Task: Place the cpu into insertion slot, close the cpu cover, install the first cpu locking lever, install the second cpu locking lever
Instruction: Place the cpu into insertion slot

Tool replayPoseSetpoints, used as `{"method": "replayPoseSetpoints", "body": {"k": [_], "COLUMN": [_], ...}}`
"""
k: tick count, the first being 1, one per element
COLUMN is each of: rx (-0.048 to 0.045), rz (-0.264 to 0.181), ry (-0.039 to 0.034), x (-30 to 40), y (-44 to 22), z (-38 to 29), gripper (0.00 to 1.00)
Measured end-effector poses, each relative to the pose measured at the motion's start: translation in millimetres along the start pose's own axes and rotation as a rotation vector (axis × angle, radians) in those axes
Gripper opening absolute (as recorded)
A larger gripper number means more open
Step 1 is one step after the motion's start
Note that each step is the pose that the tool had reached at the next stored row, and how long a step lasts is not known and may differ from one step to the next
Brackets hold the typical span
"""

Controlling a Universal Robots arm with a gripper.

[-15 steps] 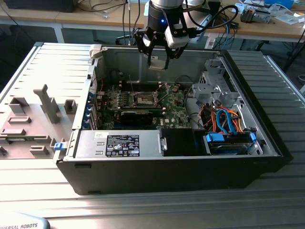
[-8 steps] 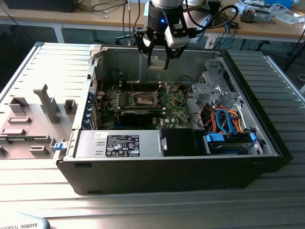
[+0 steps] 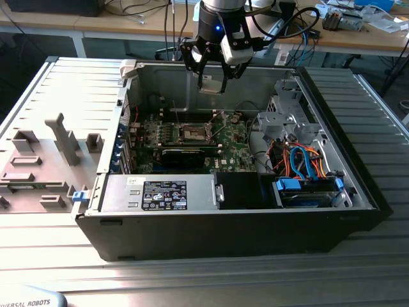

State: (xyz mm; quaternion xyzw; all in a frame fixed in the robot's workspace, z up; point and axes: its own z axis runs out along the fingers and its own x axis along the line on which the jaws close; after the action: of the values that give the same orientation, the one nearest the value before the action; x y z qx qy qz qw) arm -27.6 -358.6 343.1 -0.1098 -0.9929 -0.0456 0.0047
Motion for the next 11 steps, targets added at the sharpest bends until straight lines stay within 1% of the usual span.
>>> {"method": "replayPoseSetpoints", "body": {"k": [11], "rx": [-0.0002], "rz": [0.006], "ry": [-0.0005], "x": [0.0], "y": [0.0], "z": [0.0], "gripper": [0.54]}}
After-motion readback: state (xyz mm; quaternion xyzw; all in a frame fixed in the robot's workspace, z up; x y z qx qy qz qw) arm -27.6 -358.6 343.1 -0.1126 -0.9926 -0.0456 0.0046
